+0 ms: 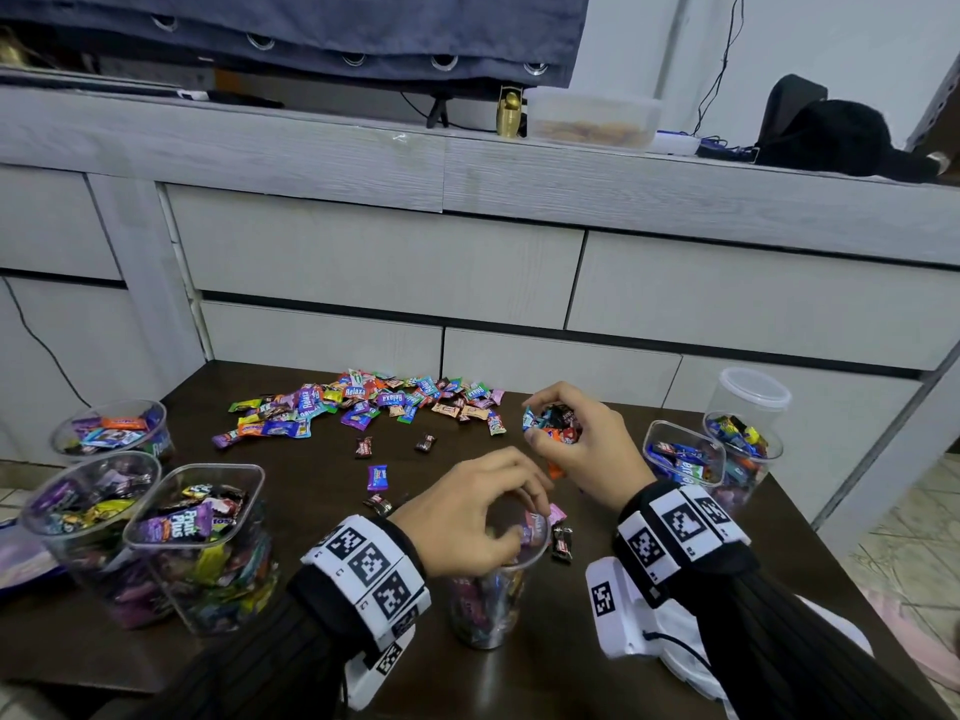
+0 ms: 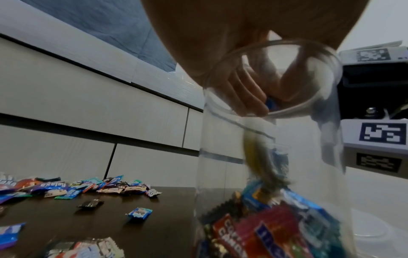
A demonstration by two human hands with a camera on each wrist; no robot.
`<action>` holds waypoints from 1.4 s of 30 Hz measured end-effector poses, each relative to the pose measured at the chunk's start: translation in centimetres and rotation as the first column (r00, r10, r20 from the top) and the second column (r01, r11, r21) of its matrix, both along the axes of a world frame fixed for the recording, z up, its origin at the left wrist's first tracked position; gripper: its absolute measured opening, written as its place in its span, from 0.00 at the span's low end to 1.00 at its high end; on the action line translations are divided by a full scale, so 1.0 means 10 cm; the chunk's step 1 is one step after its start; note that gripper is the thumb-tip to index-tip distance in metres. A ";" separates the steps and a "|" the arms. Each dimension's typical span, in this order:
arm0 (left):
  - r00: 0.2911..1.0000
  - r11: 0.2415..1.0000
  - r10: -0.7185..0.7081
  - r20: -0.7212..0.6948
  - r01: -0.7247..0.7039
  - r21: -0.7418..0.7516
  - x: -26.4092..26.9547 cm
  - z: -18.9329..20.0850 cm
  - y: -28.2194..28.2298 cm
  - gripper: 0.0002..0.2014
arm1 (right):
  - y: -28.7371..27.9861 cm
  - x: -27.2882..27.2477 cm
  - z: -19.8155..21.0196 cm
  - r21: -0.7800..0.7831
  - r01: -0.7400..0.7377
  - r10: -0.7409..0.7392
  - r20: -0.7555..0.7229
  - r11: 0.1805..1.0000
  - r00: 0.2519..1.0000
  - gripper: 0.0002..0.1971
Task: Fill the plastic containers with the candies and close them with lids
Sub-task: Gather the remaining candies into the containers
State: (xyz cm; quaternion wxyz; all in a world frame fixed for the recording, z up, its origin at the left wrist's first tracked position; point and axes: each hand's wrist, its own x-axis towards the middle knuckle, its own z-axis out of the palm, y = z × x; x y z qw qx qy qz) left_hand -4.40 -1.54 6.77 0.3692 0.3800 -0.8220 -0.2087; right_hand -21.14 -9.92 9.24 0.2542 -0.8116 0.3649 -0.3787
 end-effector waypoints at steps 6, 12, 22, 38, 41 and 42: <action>0.977 0.974 0.193 -0.091 -0.202 -0.100 0.13 -0.18 -0.02 0.27 | 0.03 0.00 -0.01 -0.003 0.018 -0.018 -0.004 1.000 1.000 0.10; 0.977 0.928 0.210 -0.030 -0.190 0.320 0.36 -0.48 0.02 0.53 | 0.20 0.18 0.01 -0.110 -0.045 0.053 0.069 0.993 0.996 0.12; 0.976 0.925 0.217 -0.020 -0.199 0.324 0.44 -0.48 -0.01 0.48 | 0.43 0.32 -0.24 -0.174 -0.276 0.231 -0.243 0.945 0.942 0.10; 0.980 0.923 0.200 -0.017 -0.182 0.340 0.45 -0.49 0.04 0.47 | 0.44 0.25 -0.17 0.025 -0.357 0.356 -0.160 0.934 0.921 0.04; 0.979 0.919 0.200 -0.032 -0.176 0.354 0.45 -0.50 0.04 0.48 | 0.38 0.24 -0.16 0.060 -0.332 0.334 -0.035 0.942 0.942 0.06; 0.980 0.918 0.194 -0.041 -0.166 0.361 0.45 -0.51 0.04 0.49 | 0.36 0.23 -0.16 0.088 -0.311 0.309 0.036 0.946 0.950 0.06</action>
